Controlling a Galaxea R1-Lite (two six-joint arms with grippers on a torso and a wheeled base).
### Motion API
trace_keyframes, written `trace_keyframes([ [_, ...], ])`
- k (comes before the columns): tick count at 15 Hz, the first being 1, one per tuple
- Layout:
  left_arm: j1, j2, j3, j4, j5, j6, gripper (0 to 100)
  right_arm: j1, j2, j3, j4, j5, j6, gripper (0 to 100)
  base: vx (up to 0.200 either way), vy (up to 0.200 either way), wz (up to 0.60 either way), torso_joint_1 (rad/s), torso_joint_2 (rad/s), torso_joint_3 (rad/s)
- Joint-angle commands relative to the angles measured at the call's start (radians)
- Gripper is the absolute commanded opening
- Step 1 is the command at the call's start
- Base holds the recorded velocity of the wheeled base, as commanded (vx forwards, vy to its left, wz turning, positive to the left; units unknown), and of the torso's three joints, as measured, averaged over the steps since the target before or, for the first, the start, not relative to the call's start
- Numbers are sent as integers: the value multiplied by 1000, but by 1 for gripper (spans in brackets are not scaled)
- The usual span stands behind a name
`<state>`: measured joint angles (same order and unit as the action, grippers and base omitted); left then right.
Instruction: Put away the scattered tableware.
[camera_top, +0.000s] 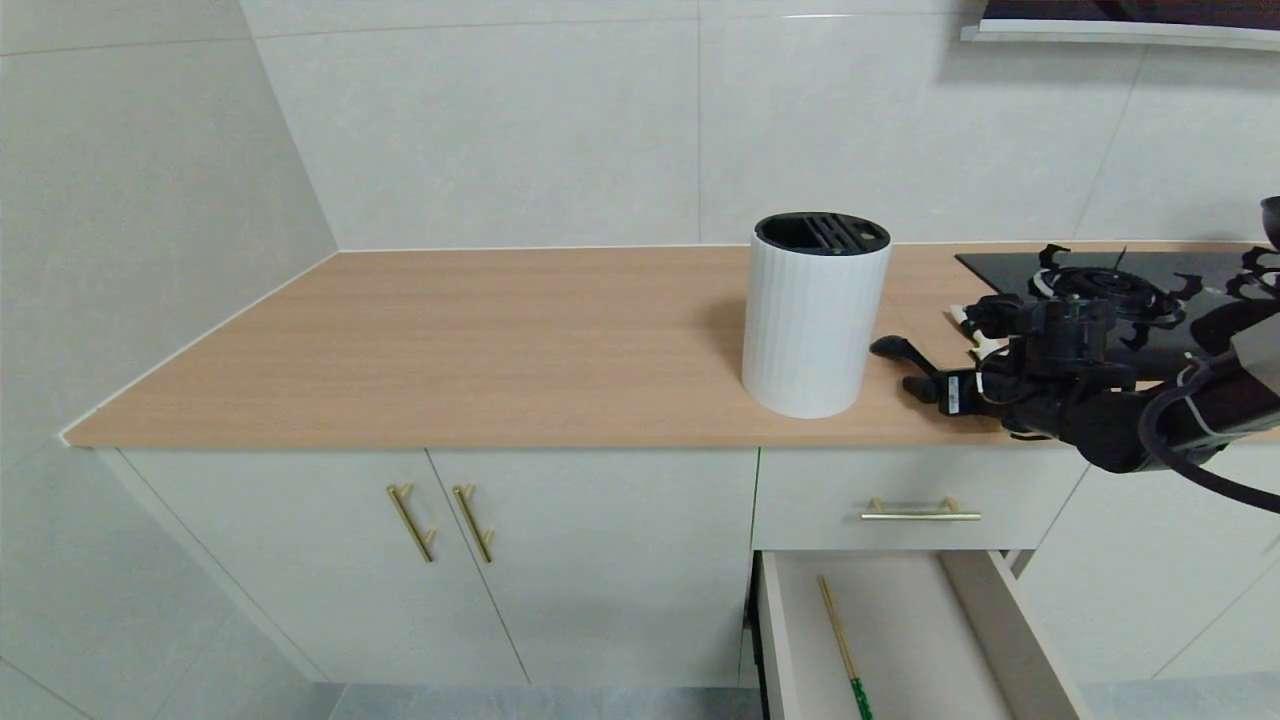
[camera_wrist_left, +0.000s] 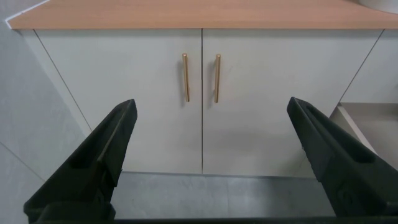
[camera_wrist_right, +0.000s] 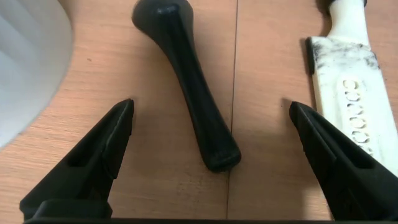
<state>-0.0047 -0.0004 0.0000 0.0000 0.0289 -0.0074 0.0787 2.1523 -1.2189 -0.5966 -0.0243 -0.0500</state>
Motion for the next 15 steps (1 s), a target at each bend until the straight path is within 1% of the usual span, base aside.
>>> trace_keyframes([
  [1,0,0,0,0,0,0,100,1,0,-1,0,0,-1,100,0,0,0,0,0,0],
  [4,0,0,0,0,0,1,100,1,4,1,-9,1,-1,100,0,0,0,0,0,0],
  [5,0,0,0,0,0,1,100,1,9,2,-9,1,-1,0,0,0,0,0,0,0],
  [15,0,0,0,0,0,0,100,3,11,7,-26,0,-1,0,0,0,0,0,0,0],
])
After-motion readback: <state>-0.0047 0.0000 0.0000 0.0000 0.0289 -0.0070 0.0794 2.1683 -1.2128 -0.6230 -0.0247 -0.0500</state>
